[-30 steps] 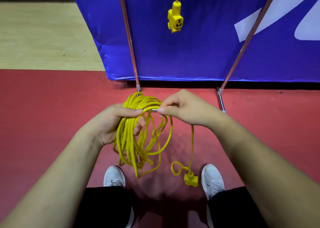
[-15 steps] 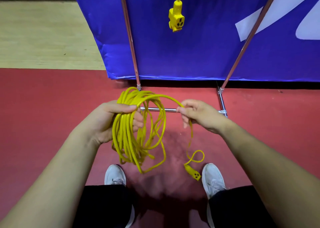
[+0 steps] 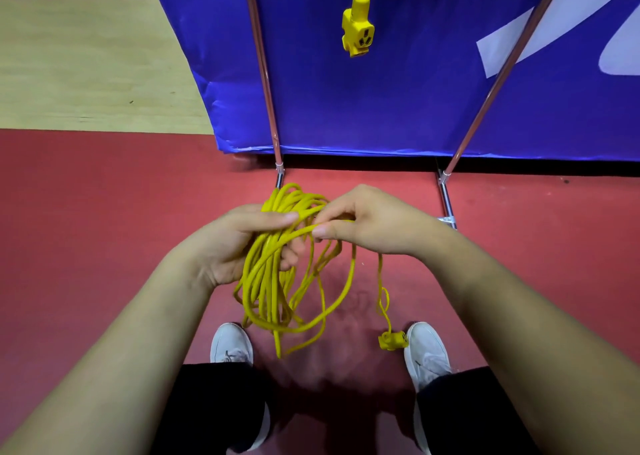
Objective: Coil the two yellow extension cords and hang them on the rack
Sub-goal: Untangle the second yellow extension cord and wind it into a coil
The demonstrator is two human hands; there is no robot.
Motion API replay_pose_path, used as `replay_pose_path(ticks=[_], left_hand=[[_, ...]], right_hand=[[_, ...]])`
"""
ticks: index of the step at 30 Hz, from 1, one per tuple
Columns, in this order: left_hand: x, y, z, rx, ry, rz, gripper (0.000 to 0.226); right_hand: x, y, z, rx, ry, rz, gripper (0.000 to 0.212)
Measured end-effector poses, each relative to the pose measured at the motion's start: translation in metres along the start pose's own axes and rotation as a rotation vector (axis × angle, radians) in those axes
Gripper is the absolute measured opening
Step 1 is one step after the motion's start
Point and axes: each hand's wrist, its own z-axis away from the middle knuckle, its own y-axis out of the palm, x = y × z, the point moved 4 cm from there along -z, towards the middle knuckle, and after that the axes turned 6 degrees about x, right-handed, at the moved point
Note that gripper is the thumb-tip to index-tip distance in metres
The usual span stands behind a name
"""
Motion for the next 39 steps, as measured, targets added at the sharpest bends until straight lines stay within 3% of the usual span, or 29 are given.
replay_pose_path(ticks=[3,7,10,14,20,22,25,30,32,35,39], left_hand=[[0.0,0.004,-0.001,0.058,0.061,0.019,0.025],[-0.005,-0.002,0.0,0.045,0.12,0.121,0.04],[-0.003,-0.006,0.001,-0.034,0.037,-0.016,0.032],[0.005,0.0,0.0,-0.123,-0.098,-0.093,0.016],[0.014,0.006,-0.005,-0.056,-0.148,-0.047,0.022],[0.014,0.005,-0.005,-0.009,-0.13,-0.034,0.023],[0.009,0.005,-0.003,0.032,-0.06,0.044,0.043],[-0.01,-0.004,0.006,-0.023,0.126,0.142,0.043],[-0.016,-0.011,0.013,-0.057,0.188,0.153,0.039],[-0.019,-0.02,0.019,-0.102,0.182,0.14,0.027],[-0.018,-0.027,0.016,-0.237,0.173,0.115,0.015]], right_hand=[[-0.004,-0.003,0.001,-0.032,0.014,-0.011,0.022],[-0.061,-0.002,0.013,0.11,0.188,0.029,0.023],[-0.089,-0.005,0.018,0.004,0.258,-0.155,0.017],[-0.085,-0.019,0.012,-0.213,0.205,-0.125,0.011],[-0.038,-0.006,-0.004,-0.257,-0.016,0.023,0.014],[-0.03,-0.004,-0.008,-0.27,-0.042,-0.005,0.012],[-0.039,-0.007,-0.009,-0.29,-0.025,-0.058,0.007],[-0.106,-0.004,-0.001,-0.211,0.248,0.083,0.022],[-0.136,0.005,0.008,-0.114,0.385,0.009,0.021],[-0.158,0.021,0.015,-0.045,0.429,-0.254,0.017],[-0.159,0.022,0.01,-0.282,0.445,-0.604,0.014]])
